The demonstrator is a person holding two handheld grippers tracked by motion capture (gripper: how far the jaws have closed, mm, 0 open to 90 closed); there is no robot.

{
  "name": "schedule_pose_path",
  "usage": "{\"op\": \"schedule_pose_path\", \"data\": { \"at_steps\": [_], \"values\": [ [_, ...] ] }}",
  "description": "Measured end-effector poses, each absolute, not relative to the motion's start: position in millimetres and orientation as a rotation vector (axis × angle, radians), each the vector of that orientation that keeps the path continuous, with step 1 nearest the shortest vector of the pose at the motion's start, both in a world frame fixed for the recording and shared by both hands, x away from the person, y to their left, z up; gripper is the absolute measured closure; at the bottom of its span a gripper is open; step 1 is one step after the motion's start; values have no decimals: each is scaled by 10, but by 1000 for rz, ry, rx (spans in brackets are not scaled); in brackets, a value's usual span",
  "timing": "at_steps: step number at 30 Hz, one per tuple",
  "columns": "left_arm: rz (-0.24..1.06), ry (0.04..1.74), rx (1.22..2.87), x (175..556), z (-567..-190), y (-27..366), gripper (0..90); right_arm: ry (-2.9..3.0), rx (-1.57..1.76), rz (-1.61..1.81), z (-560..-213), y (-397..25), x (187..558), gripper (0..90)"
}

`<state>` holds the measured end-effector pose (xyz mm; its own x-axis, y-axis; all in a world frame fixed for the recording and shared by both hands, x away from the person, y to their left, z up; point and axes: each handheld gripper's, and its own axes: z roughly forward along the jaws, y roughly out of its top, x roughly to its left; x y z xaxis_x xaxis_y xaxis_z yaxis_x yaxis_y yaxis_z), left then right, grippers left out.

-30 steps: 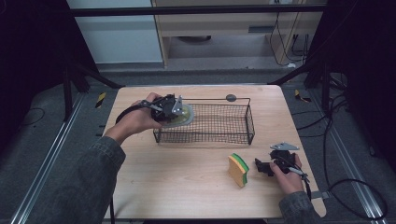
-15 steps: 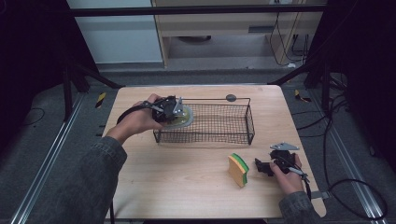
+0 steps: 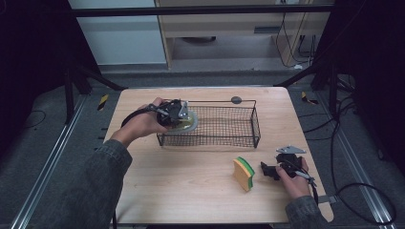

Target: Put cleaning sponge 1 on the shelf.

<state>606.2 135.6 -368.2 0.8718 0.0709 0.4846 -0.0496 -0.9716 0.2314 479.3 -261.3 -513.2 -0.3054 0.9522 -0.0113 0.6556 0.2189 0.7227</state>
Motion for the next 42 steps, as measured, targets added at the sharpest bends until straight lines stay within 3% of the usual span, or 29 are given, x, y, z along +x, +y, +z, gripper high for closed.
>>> {"op": "schedule_pose_path", "data": {
  "at_steps": [42],
  "values": [
    [592, 74, 2887, 6211, -4022, 1395, 708, 2038, 1484, 861, -5133, -2610, 4789, 7]
  ]
}}
